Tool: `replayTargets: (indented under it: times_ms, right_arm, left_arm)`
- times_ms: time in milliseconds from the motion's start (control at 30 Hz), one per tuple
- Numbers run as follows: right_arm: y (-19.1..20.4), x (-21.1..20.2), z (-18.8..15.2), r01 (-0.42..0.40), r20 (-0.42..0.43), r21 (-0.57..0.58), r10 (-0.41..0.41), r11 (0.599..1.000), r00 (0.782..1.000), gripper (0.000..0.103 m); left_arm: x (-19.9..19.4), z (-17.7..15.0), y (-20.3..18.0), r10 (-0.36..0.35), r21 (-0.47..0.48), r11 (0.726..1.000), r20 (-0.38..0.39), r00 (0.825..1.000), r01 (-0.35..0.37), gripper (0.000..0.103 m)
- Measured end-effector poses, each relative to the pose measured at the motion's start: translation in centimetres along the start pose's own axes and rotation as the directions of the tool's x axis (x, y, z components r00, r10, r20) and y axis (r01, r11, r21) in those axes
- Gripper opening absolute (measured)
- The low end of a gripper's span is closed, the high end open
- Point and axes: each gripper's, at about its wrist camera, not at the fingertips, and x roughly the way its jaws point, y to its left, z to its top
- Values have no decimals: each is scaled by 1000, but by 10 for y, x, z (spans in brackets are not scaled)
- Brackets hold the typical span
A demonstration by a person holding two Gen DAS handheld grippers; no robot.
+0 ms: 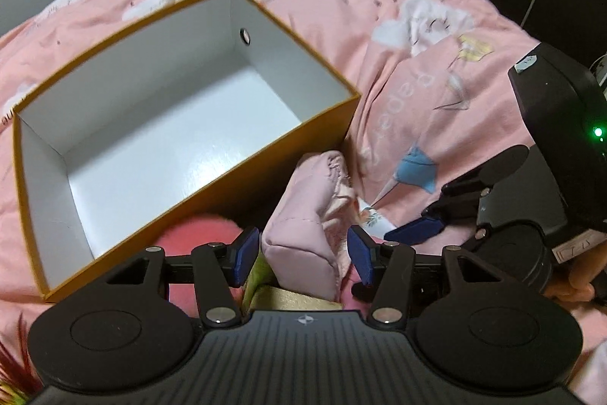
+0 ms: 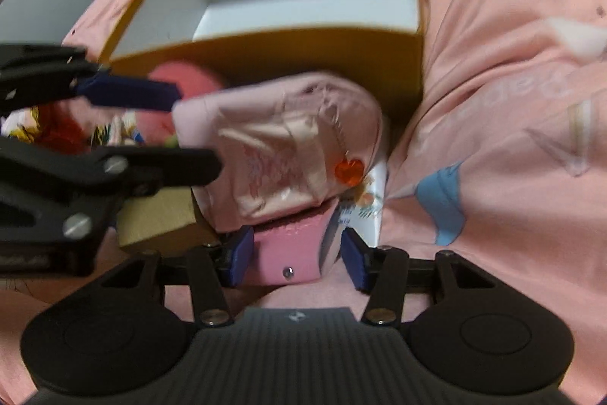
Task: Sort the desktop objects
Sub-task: 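Reach the left tool to the pink pouch and close on it, then lift the pink pouch with the left tool while the right tool reaches the pink card holder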
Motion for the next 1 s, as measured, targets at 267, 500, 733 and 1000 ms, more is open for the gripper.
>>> replayTargets:
  times_ms: [267,500,733,1000]
  right_arm:
    - [-23,22,10,-61,-82,74,67,995,994,61]
    - [-30,1,13,-42,-16,93,44,995,999,36]
    - [-26,-28,15,-14,69,36,12,999,998,24]
    - [-19,-44,12,-6,128,10,4,1000,992,1]
  left_arm:
    - [27,-2,13,-55,-93,994,-56,997,49,47]
    - [11,-9,14,-57,-118,991,5,998,57,41]
    - [-31,-12,11,-39,-144,988,125,991,58,40]
    - [-75,-27,24,6,-229,973,196,981,39,39]
